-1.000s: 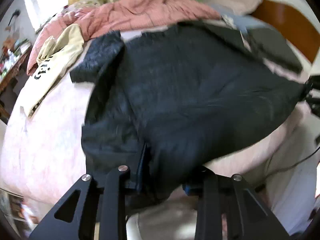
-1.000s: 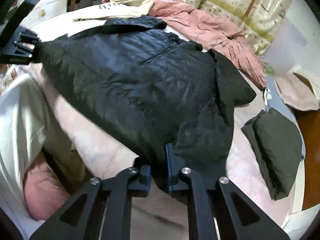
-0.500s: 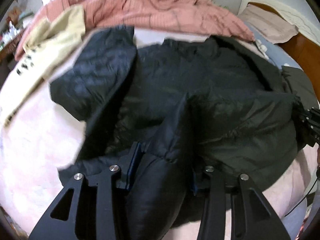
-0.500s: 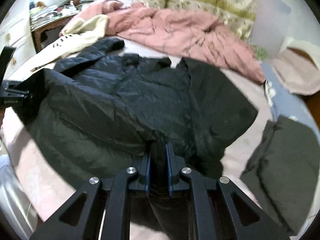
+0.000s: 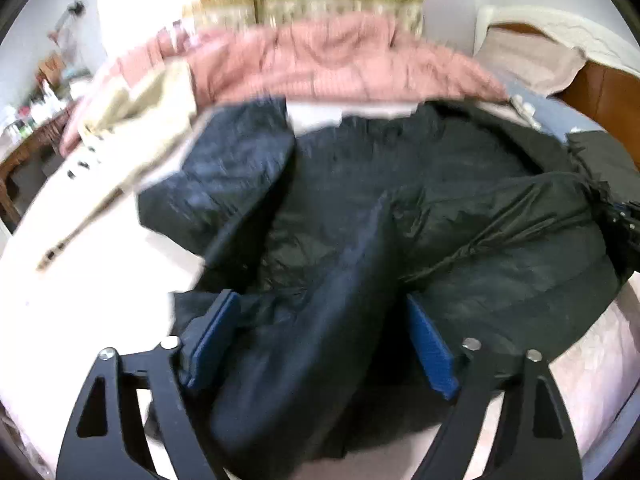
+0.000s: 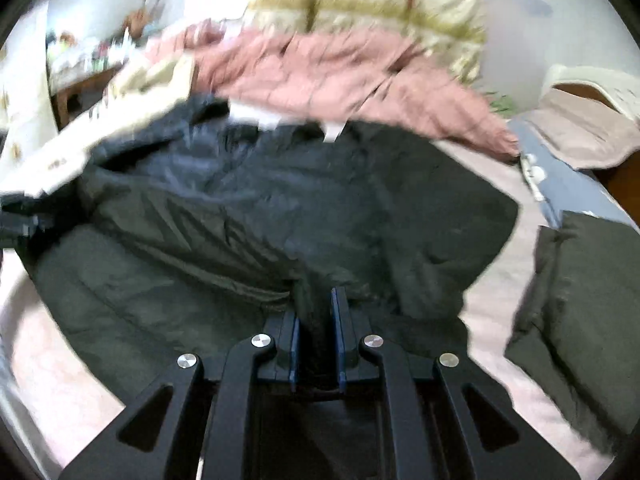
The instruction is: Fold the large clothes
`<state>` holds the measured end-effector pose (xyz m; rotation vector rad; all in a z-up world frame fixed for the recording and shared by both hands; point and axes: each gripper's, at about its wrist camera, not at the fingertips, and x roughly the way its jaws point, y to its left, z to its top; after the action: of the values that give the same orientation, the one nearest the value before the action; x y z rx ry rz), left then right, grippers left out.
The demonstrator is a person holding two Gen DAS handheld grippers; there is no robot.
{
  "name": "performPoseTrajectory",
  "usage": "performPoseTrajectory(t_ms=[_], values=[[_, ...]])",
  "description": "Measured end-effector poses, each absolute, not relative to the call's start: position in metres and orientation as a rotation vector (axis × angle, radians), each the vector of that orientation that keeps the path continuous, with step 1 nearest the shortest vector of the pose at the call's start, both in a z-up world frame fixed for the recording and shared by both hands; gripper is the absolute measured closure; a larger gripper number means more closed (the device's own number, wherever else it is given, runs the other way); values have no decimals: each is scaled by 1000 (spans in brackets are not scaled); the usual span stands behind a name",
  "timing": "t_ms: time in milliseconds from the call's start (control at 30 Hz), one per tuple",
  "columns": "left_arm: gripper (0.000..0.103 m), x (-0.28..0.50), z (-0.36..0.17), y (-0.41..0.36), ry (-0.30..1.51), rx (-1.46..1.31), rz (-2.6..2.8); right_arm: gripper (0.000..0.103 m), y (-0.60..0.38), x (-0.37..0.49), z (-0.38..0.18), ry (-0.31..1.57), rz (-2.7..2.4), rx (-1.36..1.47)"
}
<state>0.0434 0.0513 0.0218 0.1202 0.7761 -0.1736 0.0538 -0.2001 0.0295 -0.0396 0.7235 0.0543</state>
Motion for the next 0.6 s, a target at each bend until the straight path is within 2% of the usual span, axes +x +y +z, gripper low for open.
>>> performPoseTrajectory(t_ms=[233, 400, 567, 600], values=[[20, -1, 69, 62, 506, 59, -152, 90, -191, 17, 49, 585, -2, -71], [19, 21, 72, 60, 559, 62, -138, 90, -178, 18, 56, 601, -10, -189], [18, 52, 46, 68, 689, 69, -126, 90, -181, 29, 51, 690, 30, -255], [13, 57, 40, 70, 713, 78, -125, 90, -181, 31, 49, 716, 50, -283]])
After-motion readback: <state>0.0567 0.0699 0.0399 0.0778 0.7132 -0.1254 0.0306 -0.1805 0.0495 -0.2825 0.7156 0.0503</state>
